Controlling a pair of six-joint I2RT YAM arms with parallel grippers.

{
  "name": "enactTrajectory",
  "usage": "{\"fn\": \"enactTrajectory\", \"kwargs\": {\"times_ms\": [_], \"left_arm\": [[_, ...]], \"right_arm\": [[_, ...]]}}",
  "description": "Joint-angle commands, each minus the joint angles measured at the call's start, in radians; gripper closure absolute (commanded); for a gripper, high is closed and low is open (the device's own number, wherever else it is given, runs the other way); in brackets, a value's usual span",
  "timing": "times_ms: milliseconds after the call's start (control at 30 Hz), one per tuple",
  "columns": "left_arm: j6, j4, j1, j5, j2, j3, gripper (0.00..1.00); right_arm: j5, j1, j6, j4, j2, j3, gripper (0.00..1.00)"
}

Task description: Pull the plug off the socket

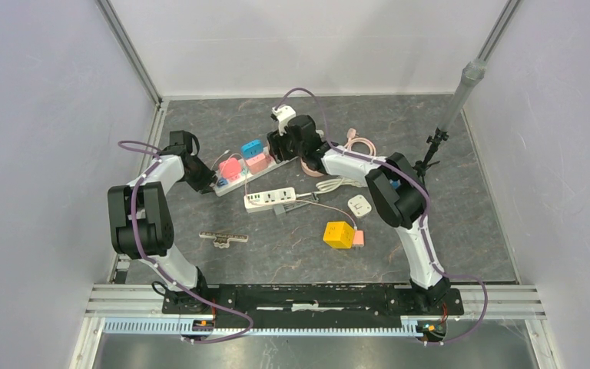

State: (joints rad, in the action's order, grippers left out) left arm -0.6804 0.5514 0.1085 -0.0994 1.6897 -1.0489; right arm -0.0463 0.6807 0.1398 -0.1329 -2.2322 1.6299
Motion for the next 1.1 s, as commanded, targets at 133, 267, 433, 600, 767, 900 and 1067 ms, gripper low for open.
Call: {"fn": "enactTrajectory", "kwargs": {"times_ms": [133, 267, 433, 600, 767, 900, 1067], "left_arm": [[0.024, 0.059, -0.004, 0.13, 0.076, 0.063, 0.69], [0.023, 0.059, -0.004, 0.128, 0.076, 0.063, 0.69], [0.021, 0.055, -0.005, 0.116, 0.081, 0.062, 0.69], [0.021, 0.043, -0.004, 0.104, 0.074, 0.065, 0.69], [0.013, 0.036, -0.005, 0.104, 0.063, 0.061, 0.69], [0.002, 0.036, -0.004, 0.104, 0.023, 0.054, 0.69], [0.005, -0.029, -0.004, 0.031, -0.073, 0.048, 0.61]], "right_arm": [[0.095, -0.047, -0.046, -0.188, 0.251, -0.103, 1.0], [0.015, -0.07, 0.026, -0.216, 0.244, -0.113, 1.0], [0.0, -0.024, -0.038, -0.116, 0.128, -0.007, 1.0], [0.052, 0.039, -0.167, -0.002, 0.03, 0.088, 1.0], [0.111, 0.045, -0.197, 0.039, 0.001, 0.126, 1.0], [0.085, 0.028, -0.15, 0.023, 0.002, 0.108, 1.0], [0.049, -0.001, -0.079, 0.009, -0.005, 0.088, 1.0]]}}
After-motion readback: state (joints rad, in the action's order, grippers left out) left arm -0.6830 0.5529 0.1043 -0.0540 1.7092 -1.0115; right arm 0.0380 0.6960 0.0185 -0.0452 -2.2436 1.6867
